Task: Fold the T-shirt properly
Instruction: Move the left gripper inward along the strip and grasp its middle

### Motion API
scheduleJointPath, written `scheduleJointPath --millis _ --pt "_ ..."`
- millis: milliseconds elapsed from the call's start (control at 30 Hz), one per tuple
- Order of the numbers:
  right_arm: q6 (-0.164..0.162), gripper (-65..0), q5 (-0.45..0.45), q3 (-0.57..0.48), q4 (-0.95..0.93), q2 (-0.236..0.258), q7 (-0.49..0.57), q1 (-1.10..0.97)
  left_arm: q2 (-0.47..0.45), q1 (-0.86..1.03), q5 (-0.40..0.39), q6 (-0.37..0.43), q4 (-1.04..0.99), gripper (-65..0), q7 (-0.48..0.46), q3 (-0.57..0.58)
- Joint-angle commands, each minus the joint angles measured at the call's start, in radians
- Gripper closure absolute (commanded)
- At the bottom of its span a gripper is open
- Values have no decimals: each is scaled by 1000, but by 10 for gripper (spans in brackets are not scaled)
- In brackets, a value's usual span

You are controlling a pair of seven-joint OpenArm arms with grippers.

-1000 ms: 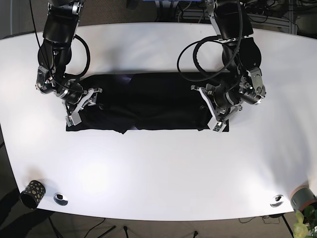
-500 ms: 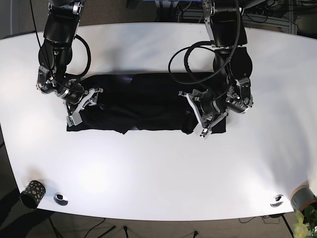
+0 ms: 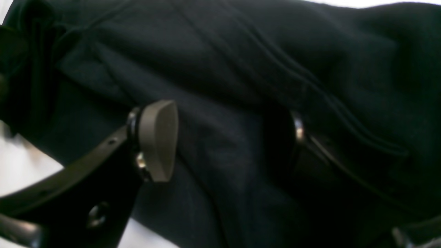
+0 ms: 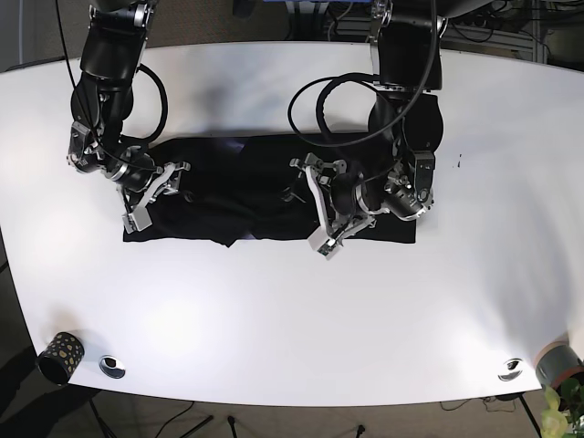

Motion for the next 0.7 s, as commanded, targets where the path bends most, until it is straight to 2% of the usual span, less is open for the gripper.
scheduleJointPath --millis 0,67,167,233,333,467,567,667 --pt "-2 -384 -10 1 9 6 -28 13 -1 -25 -76 -1 64 -386 -20 -27" --pt "-2 -384 7 6 23 6 -46 30 -1 -22 -79 -1 93 -386 -20 -67" --pt "-2 -384 81 57 31 14 -100 56 -1 -22 -77 -1 105 -386 -20 -152" --pt "-2 -384 140 137 31 16 -152 79 -1 -21 -76 -1 105 -386 -20 -198" --pt "-2 -384 183 262 29 16 -227 120 -53 -18 -76 -1 110 -385 -20 -239" --pt "-2 -384 142 399 28 26 -275 153 -118 27 -79 -1 112 -385 -21 -276" --pt "-2 -390 82 442 26 55 -281 160 -156 59 -79 -1 112 -385 -21 -288" --pt "-2 -390 24 456 11 65 -280 160 -191 91 -79 -3 109 -385 -28 -290"
